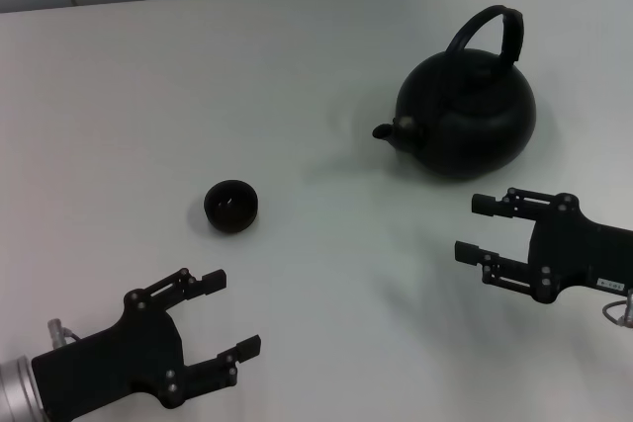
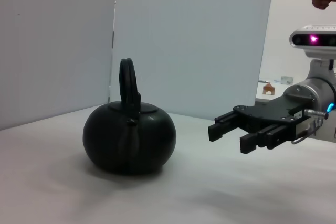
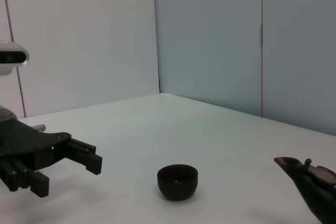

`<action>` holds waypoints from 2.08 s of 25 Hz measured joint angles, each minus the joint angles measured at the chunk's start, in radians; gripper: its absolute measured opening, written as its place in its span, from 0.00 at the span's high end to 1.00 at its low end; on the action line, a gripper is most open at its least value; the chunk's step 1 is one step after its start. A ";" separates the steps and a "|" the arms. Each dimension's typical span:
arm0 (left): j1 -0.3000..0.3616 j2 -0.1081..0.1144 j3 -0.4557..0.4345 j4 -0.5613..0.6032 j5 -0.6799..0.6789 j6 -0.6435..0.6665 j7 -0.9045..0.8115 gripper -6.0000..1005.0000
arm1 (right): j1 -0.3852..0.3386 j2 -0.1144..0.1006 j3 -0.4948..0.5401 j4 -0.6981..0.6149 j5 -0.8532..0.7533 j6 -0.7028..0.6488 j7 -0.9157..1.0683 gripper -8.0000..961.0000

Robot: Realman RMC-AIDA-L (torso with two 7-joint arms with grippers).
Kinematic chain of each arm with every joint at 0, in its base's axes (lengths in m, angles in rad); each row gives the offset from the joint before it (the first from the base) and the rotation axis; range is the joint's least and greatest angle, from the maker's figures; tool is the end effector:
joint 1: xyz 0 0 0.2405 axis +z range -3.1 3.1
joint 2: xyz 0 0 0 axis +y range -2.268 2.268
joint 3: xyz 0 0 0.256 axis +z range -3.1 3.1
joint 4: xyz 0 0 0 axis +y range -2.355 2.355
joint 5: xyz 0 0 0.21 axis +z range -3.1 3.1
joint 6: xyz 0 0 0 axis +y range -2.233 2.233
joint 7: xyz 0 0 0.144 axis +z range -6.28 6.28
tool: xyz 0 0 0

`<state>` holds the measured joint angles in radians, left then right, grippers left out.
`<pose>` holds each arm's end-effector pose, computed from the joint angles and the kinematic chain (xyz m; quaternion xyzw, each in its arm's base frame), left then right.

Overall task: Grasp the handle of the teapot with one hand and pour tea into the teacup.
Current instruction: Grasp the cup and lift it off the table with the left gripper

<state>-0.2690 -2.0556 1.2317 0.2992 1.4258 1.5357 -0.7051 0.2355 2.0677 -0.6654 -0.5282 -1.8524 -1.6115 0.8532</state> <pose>-0.3071 0.2152 -0.0660 -0.9347 -0.1227 -0.3018 0.1425 0.3369 0.2361 -0.0029 -0.9245 0.1440 0.2631 0.2352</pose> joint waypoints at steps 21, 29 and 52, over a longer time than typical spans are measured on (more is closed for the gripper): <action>0.004 0.005 0.000 0.000 0.000 0.023 -0.002 0.20 | -0.013 0.006 0.000 0.011 -0.002 0.010 -0.004 0.37; 0.004 -0.012 -0.144 -0.015 -0.009 -0.011 0.049 0.20 | -0.015 0.007 0.002 0.012 0.005 0.008 -0.005 0.37; -0.094 -0.023 -0.247 -0.121 -0.010 -0.197 0.177 0.21 | -0.001 0.009 0.024 0.037 0.009 0.005 -0.005 0.37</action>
<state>-0.3628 -2.0789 0.9847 0.1786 1.4158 1.3382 -0.5276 0.2347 2.0768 -0.6412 -0.4909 -1.8437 -1.6061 0.8482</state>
